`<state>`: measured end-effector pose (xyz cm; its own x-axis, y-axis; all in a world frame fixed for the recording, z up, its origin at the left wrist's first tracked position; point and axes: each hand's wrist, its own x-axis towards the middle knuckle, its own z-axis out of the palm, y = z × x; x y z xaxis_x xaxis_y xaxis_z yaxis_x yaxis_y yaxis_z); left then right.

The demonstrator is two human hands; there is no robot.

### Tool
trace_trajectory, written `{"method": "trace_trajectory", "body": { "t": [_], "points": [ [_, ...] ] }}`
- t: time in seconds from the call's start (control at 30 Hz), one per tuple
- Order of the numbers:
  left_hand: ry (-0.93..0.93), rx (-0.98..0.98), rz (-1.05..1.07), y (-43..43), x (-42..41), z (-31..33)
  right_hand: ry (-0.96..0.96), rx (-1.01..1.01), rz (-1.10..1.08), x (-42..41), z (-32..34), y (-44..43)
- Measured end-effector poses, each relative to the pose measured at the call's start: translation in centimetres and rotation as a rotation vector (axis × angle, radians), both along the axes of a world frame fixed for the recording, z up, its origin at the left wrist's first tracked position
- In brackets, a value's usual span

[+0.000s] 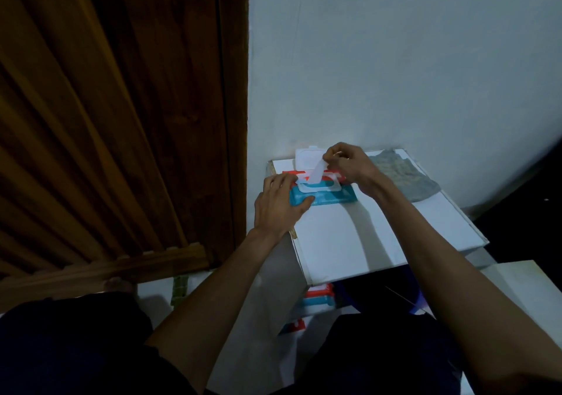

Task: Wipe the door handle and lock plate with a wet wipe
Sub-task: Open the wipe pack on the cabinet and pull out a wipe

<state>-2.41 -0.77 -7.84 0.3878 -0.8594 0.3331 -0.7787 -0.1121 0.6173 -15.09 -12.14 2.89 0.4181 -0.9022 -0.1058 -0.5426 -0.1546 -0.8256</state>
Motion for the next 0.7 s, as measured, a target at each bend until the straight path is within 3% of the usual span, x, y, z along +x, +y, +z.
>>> {"method": "trace_trajectory", "body": {
  "t": [0.33,0.7],
  "points": [
    [-0.036,0.023,-0.019,-0.4,0.2,-0.2,-0.042,-0.147,0.000,-0.4,3.6,-0.2],
    [-0.010,0.082,0.033,-1.3,-0.2,0.2,0.099,-0.174,0.051,0.0,3.4,1.4]
  ]
}}
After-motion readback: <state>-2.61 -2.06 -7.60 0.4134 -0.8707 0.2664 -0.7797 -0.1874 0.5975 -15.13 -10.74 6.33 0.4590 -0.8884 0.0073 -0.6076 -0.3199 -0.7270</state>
